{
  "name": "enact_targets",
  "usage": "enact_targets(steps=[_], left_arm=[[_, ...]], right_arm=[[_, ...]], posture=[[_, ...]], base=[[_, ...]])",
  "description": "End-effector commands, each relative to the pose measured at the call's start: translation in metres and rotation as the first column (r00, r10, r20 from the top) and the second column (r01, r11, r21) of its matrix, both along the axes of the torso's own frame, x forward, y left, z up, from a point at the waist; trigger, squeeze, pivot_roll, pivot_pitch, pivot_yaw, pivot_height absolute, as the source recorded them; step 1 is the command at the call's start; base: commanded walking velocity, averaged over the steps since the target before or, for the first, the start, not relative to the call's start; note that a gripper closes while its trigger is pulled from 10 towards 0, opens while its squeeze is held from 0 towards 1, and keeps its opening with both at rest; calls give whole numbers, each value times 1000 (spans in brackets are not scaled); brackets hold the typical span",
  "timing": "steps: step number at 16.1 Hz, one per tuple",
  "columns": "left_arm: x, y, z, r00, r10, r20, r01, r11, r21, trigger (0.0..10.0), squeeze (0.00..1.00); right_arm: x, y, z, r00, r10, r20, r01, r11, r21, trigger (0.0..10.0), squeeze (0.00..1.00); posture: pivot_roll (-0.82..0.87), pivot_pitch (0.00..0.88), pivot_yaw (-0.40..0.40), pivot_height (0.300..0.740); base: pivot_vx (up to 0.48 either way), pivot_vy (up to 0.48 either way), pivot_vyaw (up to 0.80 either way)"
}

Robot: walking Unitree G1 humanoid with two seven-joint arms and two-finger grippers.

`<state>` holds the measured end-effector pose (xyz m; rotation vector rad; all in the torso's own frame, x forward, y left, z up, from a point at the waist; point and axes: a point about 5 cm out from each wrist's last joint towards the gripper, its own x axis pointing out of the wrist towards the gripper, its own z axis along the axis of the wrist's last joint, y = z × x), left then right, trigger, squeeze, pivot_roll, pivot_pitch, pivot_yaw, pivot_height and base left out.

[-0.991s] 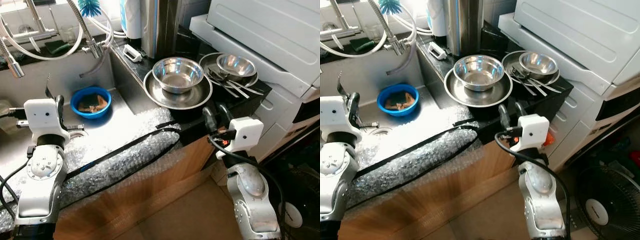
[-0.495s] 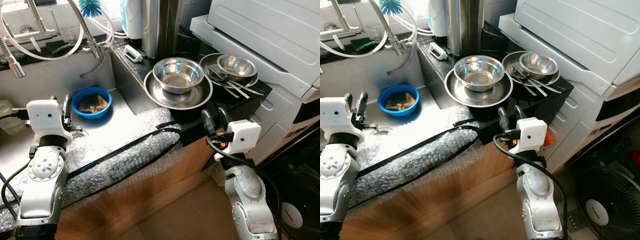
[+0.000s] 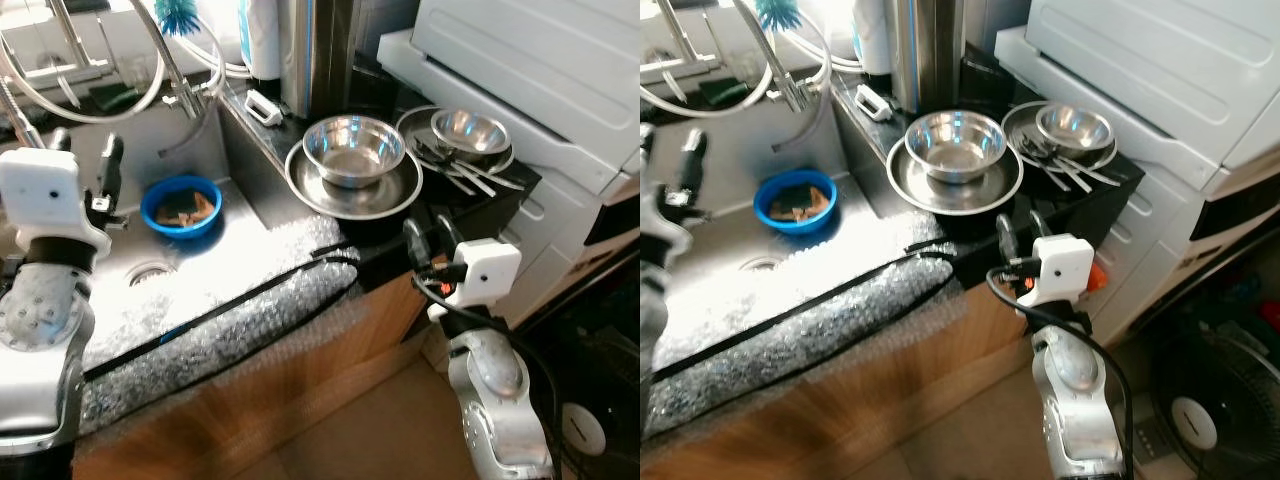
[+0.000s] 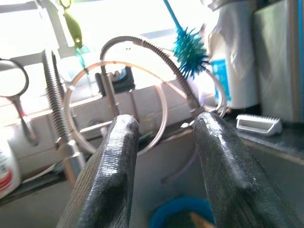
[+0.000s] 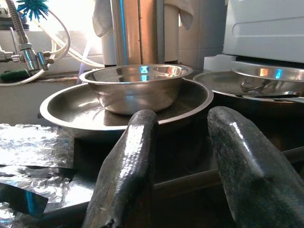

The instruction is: Kitchen organization

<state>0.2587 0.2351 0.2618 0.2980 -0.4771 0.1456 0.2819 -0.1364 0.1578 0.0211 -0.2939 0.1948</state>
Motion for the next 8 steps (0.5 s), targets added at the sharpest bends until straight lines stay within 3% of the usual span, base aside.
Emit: enact_targets(steps=[1,3,6,8], left_arm=[[-11,7,5,1000,16,4,-16,1000,9,10000,0],[-33,22,-8,995,84,-59,-83,996,22,10000,0],[-62,29,-26,980,143,-137,-142,990,23,10000,0],[-67,29,-35,976,145,-162,-145,989,13,10000,0]], right_arm=[[-1,-4,1,1000,-13,5,13,1000,-2,10000,0],[-3,-7,-1,1000,-20,1,20,1000,-7,10000,0],[-4,-9,0,1000,-27,-4,27,1000,4,10000,0],[-4,-8,0,1000,-24,-5,24,1000,5,10000,0]], posture=[[82,113,-20,740],[82,116,-16,740],[95,129,-23,740],[101,130,-24,740]], base=[[0,0,0],[0,0,0],[0,0,0],[0,0,0]])
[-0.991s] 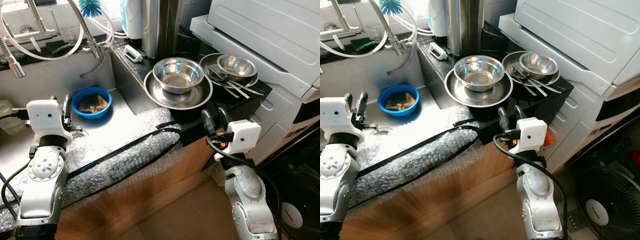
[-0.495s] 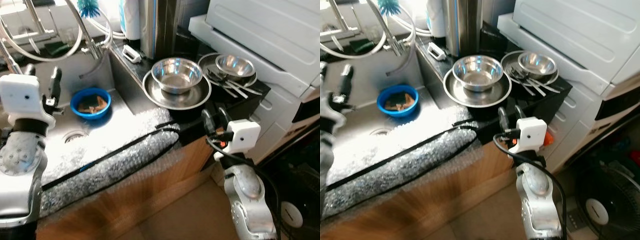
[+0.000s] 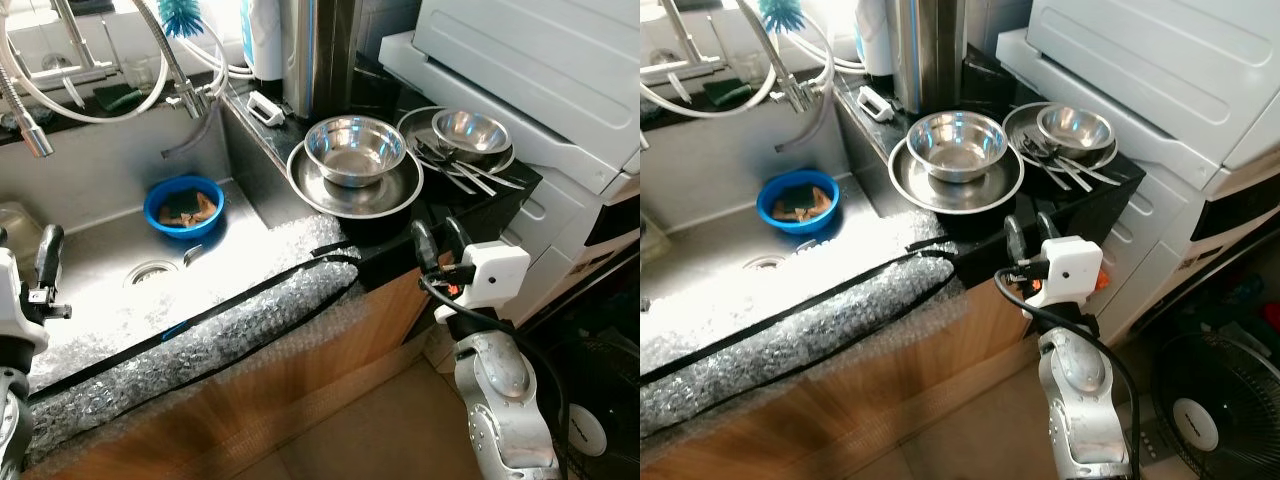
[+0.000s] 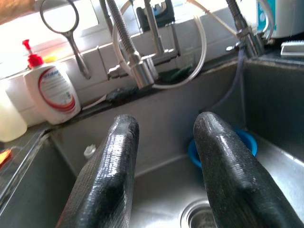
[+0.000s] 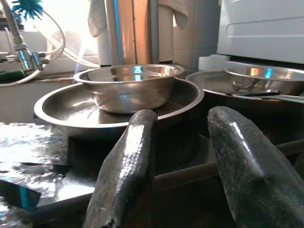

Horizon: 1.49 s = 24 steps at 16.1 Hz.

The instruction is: Kitchen organization

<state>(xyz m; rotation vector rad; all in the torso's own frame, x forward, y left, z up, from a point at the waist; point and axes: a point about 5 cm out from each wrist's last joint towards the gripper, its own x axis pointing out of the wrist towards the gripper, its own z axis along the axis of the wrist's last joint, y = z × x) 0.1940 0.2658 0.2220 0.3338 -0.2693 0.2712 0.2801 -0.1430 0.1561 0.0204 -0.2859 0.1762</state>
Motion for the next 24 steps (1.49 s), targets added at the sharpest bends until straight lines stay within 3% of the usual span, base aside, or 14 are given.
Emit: enact_targets(steps=[1,3,9,11,12,13,14,15,16,20,24], left_arm=[[-3,-4,-3,1000,-2,5,2,1000,-3,10000,0],[-3,-13,-10,1000,-21,-6,21,1000,-12,10000,0],[2,-20,-9,999,-40,7,40,999,-36,10000,0],[7,-21,-10,999,-43,12,44,998,-43,10000,0],[9,-23,-10,999,-49,14,50,998,-46,10000,0],[11,-25,-10,998,-57,16,58,997,-45,10000,0],[12,-27,-9,998,-60,23,61,997,-50,10000,0],[13,-27,-8,998,-61,24,62,997,-50,10000,0],[13,-28,-8,998,-62,26,63,997,-49,10000,0],[16,-30,-6,997,-63,39,65,997,-48,10000,0],[20,-34,-6,996,-82,41,83,996,-39,10000,0]], right_arm=[[-1,-2,2,1000,-4,3,4,1000,2,10000,0],[-1,-6,5,1000,-19,9,19,1000,-1,10000,0],[7,-6,10,999,-43,-14,43,999,7,10000,0],[16,-12,19,995,-88,-41,91,993,81,10000,0],[19,-12,25,997,-75,-36,78,991,110,10000,624],[22,-12,28,996,-72,-46,76,991,108,10000,1000],[29,-8,38,997,-56,-51,63,988,138,10000,1000],[31,-6,42,998,-45,-42,51,985,165,10000,882],[35,-3,47,999,-31,-44,40,979,200,10000,0],[48,5,61,999,25,-37,-13,949,314,10000,0],[66,10,64,991,59,-120,-3,909,416,10000,0]], posture=[[91,129,-28,740],[84,127,-28,740],[88,124,-30,740],[82,125,-32,740],[81,121,-31,740],[80,120,-32,740],[80,116,-32,740],[79,115,-32,740],[80,110,-31,740],[90,84,-34,740],[85,86,-28,740]], base=[[0,0,0],[0,0,0],[0,0,0],[0,0,0],[0,0,0],[0,0,0],[0,0,0],[0,0,0],[0,0,0],[0,0,0],[0,0,0]])
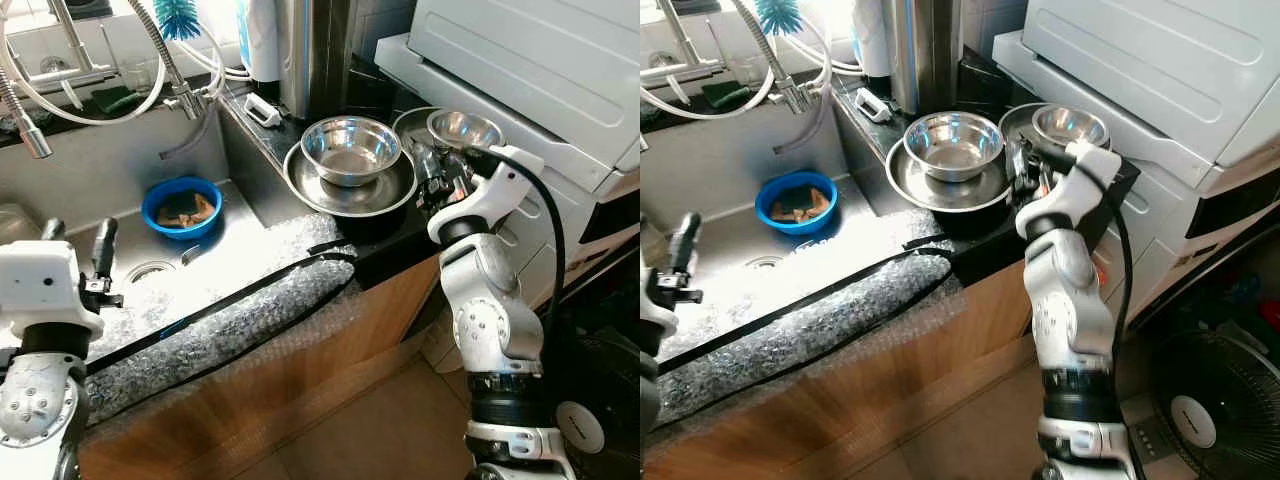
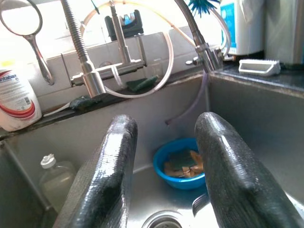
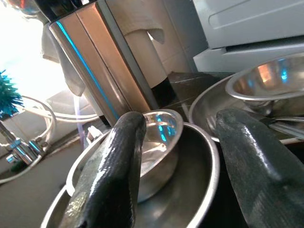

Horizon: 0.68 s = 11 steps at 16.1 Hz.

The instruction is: Kitchen organization

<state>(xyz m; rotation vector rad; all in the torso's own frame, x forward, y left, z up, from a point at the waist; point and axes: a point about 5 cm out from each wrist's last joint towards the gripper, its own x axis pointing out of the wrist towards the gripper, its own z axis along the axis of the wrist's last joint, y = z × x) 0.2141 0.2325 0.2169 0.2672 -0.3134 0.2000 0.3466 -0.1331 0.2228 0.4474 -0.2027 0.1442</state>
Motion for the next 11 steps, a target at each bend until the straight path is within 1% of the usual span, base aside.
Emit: enact_targets(steps=[1,3,5,8,11], left_arm=[[0,-1,0,1000,3,2,-3,1000,9,10000,0],[1,-1,0,1000,-1,3,1,1000,10,10000,0],[3,-3,0,1000,-6,4,6,1000,10,10000,0],[5,-4,0,1000,-12,7,12,1000,12,10000,0],[6,-5,0,1000,-15,9,15,1000,14,10000,0]], right_arm=[[5,1,-3,999,2,-50,-1,1000,24,10000,0],[11,3,-3,996,15,-85,-10,999,49,10000,0],[18,9,3,995,49,-91,-41,995,93,10000,0],[24,14,5,989,83,-123,-70,992,105,10000,0],[30,21,6,979,134,-153,-111,982,151,10000,0]], posture=[[85,86,-28,740],[85,90,-26,740],[82,90,-22,740],[82,91,-20,740],[84,90,-20,740]], base=[[0,0,0],[0,0,0],[0,0,0],[0,0,0],[0,0,0]])
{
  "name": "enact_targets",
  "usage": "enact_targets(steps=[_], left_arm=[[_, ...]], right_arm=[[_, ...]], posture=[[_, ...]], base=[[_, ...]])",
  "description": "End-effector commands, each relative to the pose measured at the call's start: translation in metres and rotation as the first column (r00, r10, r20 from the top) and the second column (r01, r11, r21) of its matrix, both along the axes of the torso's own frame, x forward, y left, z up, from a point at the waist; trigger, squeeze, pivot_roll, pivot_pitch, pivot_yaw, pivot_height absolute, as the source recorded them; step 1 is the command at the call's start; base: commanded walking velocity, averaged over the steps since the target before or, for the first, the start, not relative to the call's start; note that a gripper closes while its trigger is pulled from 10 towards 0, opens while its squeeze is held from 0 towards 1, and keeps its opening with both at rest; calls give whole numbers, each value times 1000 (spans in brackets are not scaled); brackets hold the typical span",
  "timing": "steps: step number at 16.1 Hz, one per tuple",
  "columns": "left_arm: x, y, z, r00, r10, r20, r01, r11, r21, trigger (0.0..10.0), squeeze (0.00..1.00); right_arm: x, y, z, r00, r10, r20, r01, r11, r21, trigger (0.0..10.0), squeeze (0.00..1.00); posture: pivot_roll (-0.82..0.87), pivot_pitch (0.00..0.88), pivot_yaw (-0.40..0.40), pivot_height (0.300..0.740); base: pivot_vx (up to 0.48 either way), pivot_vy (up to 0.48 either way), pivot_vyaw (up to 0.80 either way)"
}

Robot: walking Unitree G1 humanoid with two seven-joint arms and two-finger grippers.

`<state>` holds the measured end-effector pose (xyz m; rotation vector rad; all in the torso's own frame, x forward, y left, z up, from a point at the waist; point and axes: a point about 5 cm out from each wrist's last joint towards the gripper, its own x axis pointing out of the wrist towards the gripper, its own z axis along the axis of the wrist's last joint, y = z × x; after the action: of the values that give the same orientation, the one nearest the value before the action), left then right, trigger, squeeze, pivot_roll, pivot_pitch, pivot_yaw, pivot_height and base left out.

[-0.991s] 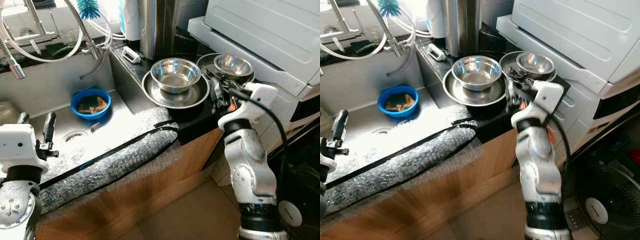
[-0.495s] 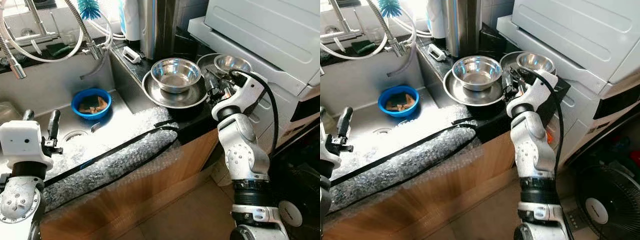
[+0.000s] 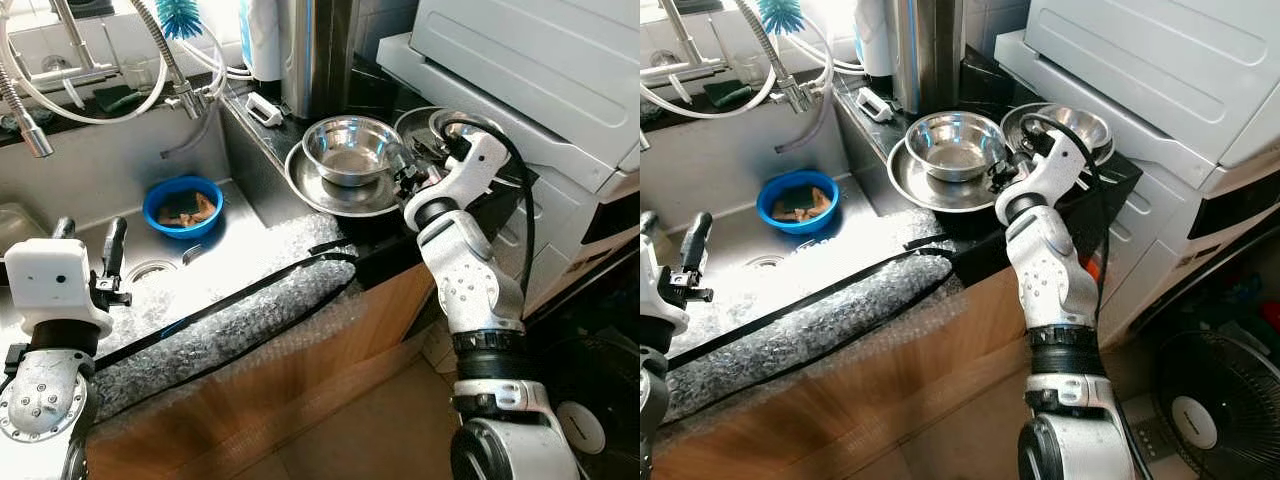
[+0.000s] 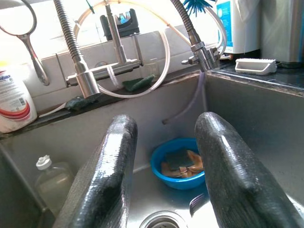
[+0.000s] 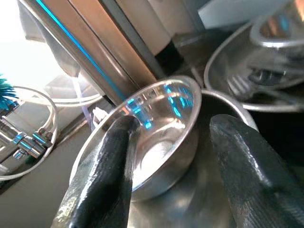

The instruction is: Kitchen organization

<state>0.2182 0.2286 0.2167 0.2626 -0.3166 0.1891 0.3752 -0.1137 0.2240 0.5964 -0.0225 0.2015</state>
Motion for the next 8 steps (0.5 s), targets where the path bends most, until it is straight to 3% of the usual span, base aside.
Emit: enact_targets(steps=[1,8], left_arm=[[2,-1,1,1000,-5,8,5,1000,17,10000,0],[3,-1,2,1000,-8,10,8,1000,18,10000,0]], right_arm=[[3,3,5,1000,9,-8,-9,1000,2,10000,0],[13,0,6,998,-37,-59,36,999,-17,10000,0]], posture=[[83,90,-21,740],[84,97,-21,740]], base=[[0,0,0],[0,0,0]])
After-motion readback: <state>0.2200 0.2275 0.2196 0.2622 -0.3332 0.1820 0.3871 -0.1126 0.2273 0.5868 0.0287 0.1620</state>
